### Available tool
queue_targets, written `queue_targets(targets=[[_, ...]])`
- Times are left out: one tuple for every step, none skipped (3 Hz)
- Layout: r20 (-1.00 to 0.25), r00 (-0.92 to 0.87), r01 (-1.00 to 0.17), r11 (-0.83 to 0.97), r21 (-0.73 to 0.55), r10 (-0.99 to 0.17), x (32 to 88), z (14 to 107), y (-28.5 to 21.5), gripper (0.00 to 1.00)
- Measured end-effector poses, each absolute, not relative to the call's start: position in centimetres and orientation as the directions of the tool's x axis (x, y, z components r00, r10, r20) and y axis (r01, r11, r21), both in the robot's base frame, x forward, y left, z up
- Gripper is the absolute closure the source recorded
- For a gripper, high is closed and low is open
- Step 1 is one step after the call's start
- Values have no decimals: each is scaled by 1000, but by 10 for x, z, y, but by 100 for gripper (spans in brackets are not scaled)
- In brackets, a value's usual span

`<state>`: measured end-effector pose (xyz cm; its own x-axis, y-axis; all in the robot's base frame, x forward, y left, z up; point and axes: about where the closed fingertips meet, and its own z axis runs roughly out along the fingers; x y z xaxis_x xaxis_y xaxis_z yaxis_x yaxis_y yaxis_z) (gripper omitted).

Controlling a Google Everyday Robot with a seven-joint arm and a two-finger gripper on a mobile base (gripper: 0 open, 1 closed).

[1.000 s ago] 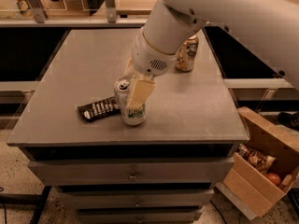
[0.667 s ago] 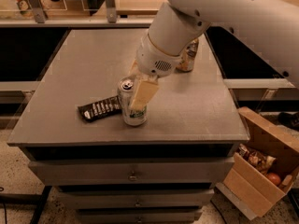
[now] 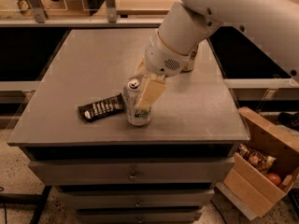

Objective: Move 7up can near rxbar chocolate

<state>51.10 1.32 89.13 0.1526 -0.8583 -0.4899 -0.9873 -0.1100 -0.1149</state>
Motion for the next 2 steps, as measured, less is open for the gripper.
queue_targets(targets=[[-499, 158, -986, -108, -128, -852, 510, 899, 10, 38], [-536, 153, -987, -106, -119, -830, 509, 905, 7, 14]])
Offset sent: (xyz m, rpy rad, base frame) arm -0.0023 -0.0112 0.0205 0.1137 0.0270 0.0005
